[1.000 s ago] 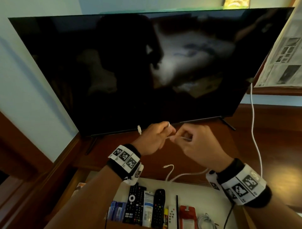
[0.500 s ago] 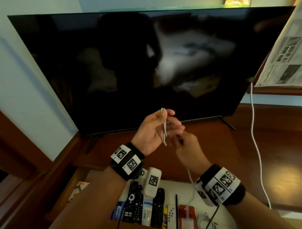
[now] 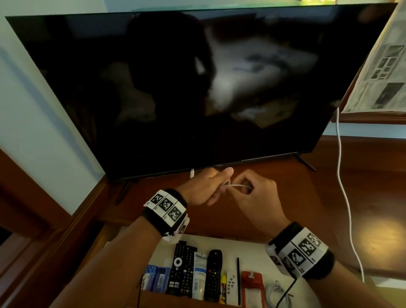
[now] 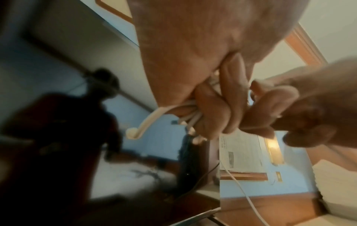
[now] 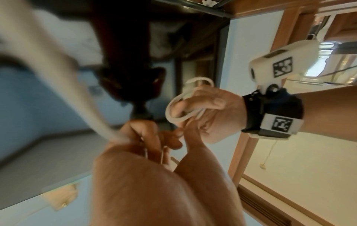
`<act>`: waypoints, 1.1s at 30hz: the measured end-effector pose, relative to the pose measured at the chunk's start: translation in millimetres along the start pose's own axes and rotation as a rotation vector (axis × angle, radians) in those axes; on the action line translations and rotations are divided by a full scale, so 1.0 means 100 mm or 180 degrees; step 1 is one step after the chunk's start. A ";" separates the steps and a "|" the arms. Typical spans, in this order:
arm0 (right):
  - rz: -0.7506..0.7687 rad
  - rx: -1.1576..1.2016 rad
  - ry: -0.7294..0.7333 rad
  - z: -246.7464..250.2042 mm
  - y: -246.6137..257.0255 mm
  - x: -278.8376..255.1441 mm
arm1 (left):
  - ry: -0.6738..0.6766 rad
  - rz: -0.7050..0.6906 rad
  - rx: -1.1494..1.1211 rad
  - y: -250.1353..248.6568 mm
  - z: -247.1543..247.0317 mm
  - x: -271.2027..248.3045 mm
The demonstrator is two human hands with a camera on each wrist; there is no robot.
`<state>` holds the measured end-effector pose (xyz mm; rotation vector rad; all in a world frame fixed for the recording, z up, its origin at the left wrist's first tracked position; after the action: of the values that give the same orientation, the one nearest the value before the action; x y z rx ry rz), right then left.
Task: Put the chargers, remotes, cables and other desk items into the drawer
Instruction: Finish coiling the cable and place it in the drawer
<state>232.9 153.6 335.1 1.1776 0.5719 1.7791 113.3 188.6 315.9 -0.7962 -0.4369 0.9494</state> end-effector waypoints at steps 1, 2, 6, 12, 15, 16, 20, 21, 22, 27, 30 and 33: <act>0.0009 0.0066 -0.0075 0.04 -0.02 0.01 | 0.0162 0.0037 -0.0125 0.00 -0.04 -0.03; 0.0038 0.0143 -0.0111 0.06 -0.03 0.02 | 0.0307 0.0034 -0.0256 -0.01 -0.08 -0.06; 0.0309 0.0300 -0.0205 0.06 -0.06 0.05 | 0.0618 -0.0159 -0.1027 -0.03 -0.11 -0.11; -0.0032 0.0649 -0.0026 -0.13 -0.29 -0.03 | 0.0418 -0.0425 -0.2774 -0.17 -0.07 -0.09; -0.0128 0.0466 0.0298 -0.33 -0.30 -0.13 | -0.0028 -0.0609 -0.3291 -0.22 0.07 -0.02; -0.0154 0.0377 0.0426 -0.42 -0.30 -0.16 | -0.0232 -0.0622 -0.3269 -0.21 0.11 0.02; -0.0175 -0.0123 0.0804 -0.62 -0.29 -0.21 | -0.1008 -0.0436 -0.1446 -0.09 0.21 0.12; -0.0207 -0.0304 0.0833 -0.61 -0.30 -0.20 | -0.0987 -0.0319 -0.0815 -0.06 0.20 0.14; -0.0210 -0.0485 0.0809 -0.57 -0.30 -0.19 | -0.0877 -0.0185 -0.0298 -0.02 0.17 0.15; -0.0116 -0.0902 0.0476 -0.31 -0.21 -0.11 | -0.0114 0.0087 0.0916 0.05 0.07 0.16; -0.0128 -0.0859 0.0236 -0.18 -0.15 -0.05 | 0.0271 0.0248 0.0660 0.11 0.00 0.08; -0.0149 -0.0407 -0.0095 0.02 -0.13 0.02 | 0.0698 0.0300 -0.0111 0.19 -0.08 -0.02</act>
<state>240.0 161.5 326.7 1.0927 0.4577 1.7294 106.8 190.3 295.9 -0.9482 -0.2272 0.9317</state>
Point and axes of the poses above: each hand's wrist, its own x-axis towards the middle knuckle, its own z-axis out of the back of the hand, y = z × x, the point moved 9 cm from there along x, towards the middle knuckle, and after that the axes turned 3 degrees about x, right-handed, at the moved point
